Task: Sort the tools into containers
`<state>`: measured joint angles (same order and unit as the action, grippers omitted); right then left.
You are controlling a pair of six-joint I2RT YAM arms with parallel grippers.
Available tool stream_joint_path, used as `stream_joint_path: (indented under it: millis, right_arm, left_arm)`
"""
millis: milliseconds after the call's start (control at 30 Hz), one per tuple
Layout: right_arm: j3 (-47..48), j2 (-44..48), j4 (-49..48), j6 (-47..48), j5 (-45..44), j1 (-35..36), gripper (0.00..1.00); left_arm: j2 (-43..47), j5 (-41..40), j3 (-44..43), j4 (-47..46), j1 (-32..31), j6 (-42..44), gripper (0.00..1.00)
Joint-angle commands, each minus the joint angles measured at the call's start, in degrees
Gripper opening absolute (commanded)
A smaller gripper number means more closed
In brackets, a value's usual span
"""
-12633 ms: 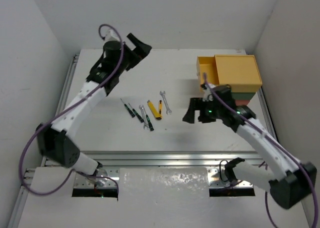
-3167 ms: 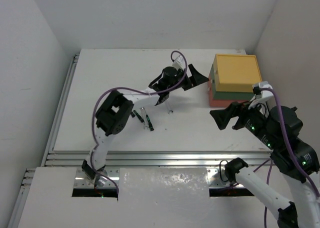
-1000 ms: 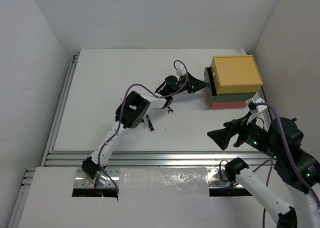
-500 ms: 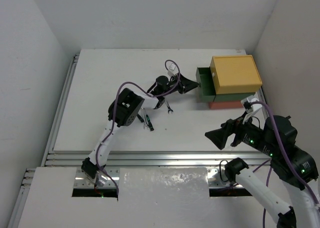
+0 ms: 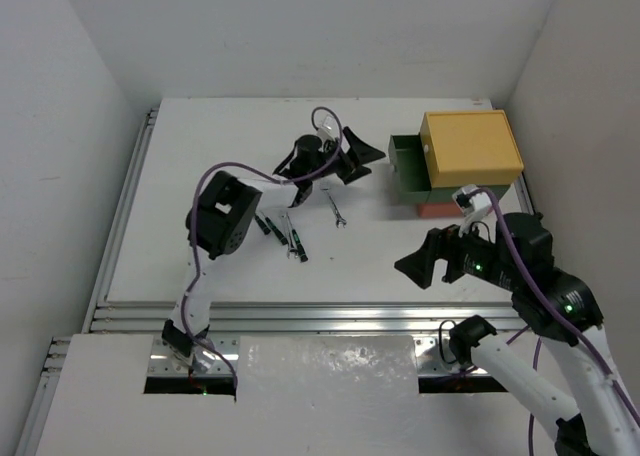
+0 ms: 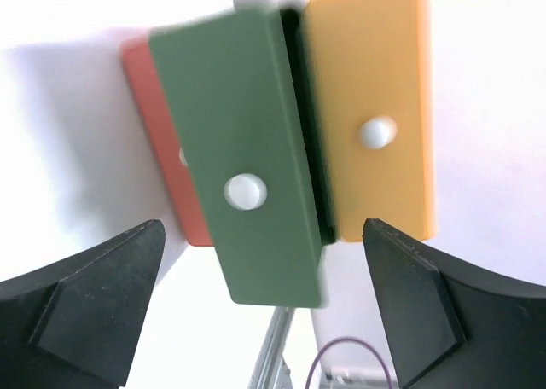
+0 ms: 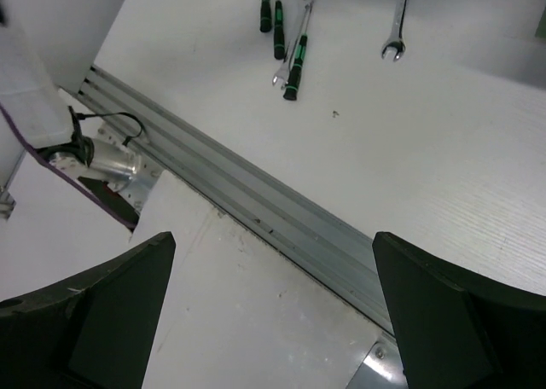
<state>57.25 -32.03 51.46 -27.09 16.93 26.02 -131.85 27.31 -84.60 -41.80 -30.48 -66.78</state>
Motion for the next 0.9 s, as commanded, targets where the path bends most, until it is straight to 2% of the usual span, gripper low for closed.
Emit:
stream_joint_path:
  millis: [0,33,100,133,167,200,233,267,300,333,367,400,433,500,533,600,633,733,800,867]
  right_arm:
    - [-2.67,-4.08,-6.36,-0.06,1.96,-0.01,0.99]
    - [-3.11,-4.96,-7.59,-0.33,3.10,0.08,0.99]
    - [-4.78,-8.30,-11.54,-1.47,3.72,0.17,0.99]
    - [-5.39,-9.88,-13.21,-1.91,4.16,0.34,0.98]
    - [-6.62,-11.81,-16.27,-2.61,3.73,0.78,0.97]
    - [-6.98,-16.70,-17.78,-2.88,2.68,1.57,0.94]
    - [-7.33,-19.53,-19.45,-3.05,0.76,2.97,0.93]
    - [-6.81,-22.61,-21.65,-2.97,-5.35,6.81,0.91]
    - [-6.11,-29.51,-22.80,-2.62,-8.72,9.03,0.90]
    - [-3.23,-33.32,-23.68,-2.53,-11.89,12.70,0.87]
    - [-1.11,-37.45,-23.86,-2.18,-16.18,14.22,0.85]
    - [0.82,-41.32,-24.39,-1.74,-17.36,15.54,0.83]
    - [5.28,-49.01,-24.74,-1.30,-19.28,17.55,0.78]
    - [9.96,-56.26,-24.92,-0.51,-21.67,18.89,0.70]
    - [14.42,-62.82,-24.83,-0.24,-21.94,19.76,0.65]
    - [18.66,-69.01,-24.48,0.46,-23.69,20.91,0.63]
    - [23.82,-74.87,-22.04,1.07,-24.65,21.96,0.62]
    - [32.79,-84.29,-17.91,1.87,-28.70,23.99,0.56]
    - [36.07,-87.75,-16.58,2.22,-29.23,24.69,0.53]
    - [39.94,-91.52,-14.73,2.04,-29.58,24.78,0.50]
  left_arm:
    - [14.76,-6.88,0.48,14.59,3.49,12.34,1.00]
    - [16.87,-8.75,0.57,23.87,4.63,14.29,1.00]
    - [23.98,-17.34,0.57,33.31,5.60,19.66,1.00]
    - [26.45,-20.34,0.92,42.24,6.65,20.98,1.00]
    - [31.95,-26.54,1.36,46.85,7.18,23.43,1.00]
    - [35.14,-30.61,1.80,55.08,7.97,24.15,1.00]
    - [38.13,-34.04,3.20,59.08,8.50,24.42,1.00]
    - [44.77,-40.95,4.17,62.42,9.03,24.59,1.00]
    - [48.41,-43.28,5.57,67.15,9.99,25.03,1.00]
    - [55.75,-44.87,9.15,68.77,10.70,25.82,1.00]
    - [59.39,-46.72,11.01,70.00,11.23,27.57,1.00]
    - [63.35,-47.08,13.12,71.84,12.80,28.63,1.00]
    - [70.43,-47.35,16.80,72.99,13.42,29.51,1.00]
    - [76.80,-48.23,19.89,75.97,13.60,31.79,1.00]
    - [81.97,-48.05,22.52,76.69,13.69,33.46,1.00]
    - [86.30,-47.18,26.21,77.84,13.69,36.01,1.00]
    - [90.15,-45.96,27.72,77.58,13.69,39.24,1.00]
    - [96.33,-46.20,32.99,77.48,13.69,43.56,1.00]
    - [99.31,-48.22,35.45,78.01,13.60,43.32,1.00]
    - [101.26,-46.22,36.34,76.36,13.60,43.40,1.00]
